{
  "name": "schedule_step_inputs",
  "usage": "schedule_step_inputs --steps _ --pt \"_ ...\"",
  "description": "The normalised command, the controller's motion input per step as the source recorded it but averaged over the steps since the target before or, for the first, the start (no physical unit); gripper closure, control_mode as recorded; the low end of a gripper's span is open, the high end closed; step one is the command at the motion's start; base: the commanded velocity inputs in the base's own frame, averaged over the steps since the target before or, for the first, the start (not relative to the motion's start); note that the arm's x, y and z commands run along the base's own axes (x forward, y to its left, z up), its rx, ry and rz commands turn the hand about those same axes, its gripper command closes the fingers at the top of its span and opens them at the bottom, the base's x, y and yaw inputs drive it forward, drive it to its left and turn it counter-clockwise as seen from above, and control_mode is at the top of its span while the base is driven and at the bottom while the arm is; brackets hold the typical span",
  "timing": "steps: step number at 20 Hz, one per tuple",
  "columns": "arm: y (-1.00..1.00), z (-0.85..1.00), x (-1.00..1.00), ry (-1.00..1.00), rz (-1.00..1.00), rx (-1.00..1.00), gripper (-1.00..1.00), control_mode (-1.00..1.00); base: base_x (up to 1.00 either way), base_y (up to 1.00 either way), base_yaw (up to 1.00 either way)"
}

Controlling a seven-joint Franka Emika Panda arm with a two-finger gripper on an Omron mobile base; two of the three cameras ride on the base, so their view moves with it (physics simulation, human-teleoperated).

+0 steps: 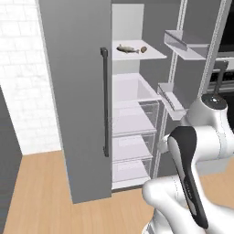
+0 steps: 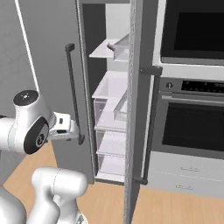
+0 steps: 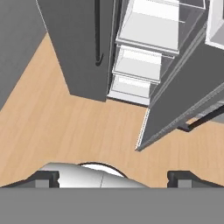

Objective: Place one sweet potato and one fish in each tupperware on the nearby counter, to pack two identical lunches.

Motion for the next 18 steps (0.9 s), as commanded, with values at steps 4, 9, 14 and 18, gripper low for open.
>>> schedule_step_inputs --steps 4,9,14,18 --pt "0.0 0.0 0.0 0.0 0.0 0.0 -1.0 1.0 0.14 0.74 -0.02" --pt "0.0 0.0 0.0 0.0 0.0 0.0 -1.0 1.0 0.47 0.1 -0.08" --pt "0.0 0.0 0.0 0.0 0.0 0.0 -1.0 1.0 0.7 -0.13 -0.09" --pt "0.0 0.0 0.0 0.0 0.0 0.0 -1.0 1.0 0.76 -0.23 -0.06"
